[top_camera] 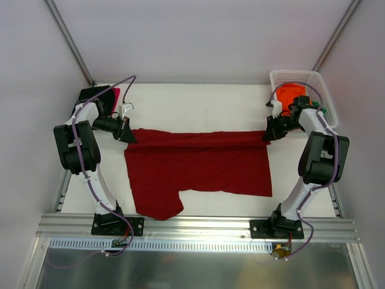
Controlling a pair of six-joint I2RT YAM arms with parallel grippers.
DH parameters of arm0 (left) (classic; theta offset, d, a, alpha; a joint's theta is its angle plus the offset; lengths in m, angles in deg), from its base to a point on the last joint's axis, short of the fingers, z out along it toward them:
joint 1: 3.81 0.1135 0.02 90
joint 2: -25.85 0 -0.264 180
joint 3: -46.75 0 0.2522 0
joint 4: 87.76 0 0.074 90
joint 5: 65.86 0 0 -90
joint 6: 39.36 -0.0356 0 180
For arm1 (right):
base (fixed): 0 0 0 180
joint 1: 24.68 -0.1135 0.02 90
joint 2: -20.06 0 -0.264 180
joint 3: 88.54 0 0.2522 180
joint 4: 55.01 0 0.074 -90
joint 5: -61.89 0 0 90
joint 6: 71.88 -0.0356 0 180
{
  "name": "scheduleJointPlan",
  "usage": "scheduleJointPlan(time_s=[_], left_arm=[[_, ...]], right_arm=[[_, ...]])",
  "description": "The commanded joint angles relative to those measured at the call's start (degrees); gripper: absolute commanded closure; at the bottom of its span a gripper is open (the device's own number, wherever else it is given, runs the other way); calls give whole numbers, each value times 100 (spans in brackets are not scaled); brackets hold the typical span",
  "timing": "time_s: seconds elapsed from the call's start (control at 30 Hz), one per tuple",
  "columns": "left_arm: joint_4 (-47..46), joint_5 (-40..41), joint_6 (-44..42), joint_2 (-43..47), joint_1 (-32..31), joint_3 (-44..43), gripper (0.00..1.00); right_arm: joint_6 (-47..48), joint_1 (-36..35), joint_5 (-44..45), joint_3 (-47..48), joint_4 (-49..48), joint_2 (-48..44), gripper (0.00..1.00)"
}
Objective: Fold and stack the t-shirts
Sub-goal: Fold the tshirt
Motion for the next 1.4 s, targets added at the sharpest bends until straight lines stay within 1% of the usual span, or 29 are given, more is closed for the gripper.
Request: scheduleJointPlan(time_s=[0.0, 0.1, 0.5, 1.03, 1.3, 1.33, 1.37], left_arm=[[232, 378, -495, 372, 142, 204, 100], [214, 414, -583, 442, 195, 344, 100], [232, 563, -847, 679, 380, 872, 100], [223, 730, -953, 706, 494, 1189, 100], [223, 844, -997, 890, 521, 1408, 100], [223, 853, -1014, 899, 529, 1426, 94], [223, 853, -1006, 899, 529, 1435, 83]], right_arm=[[211, 44, 596, -146, -43, -340, 100], [299, 53, 789, -339, -52, -455, 100], [378, 44, 869, -910, -193, -604, 100], [457, 35, 1202, -1192, -219, -842, 100], [572, 26, 1370, -1376, -210, -1008, 100], [598, 35, 1379, -1429, -210, -1017, 100], [607, 26, 1379, -1447, -193, -1026, 93]])
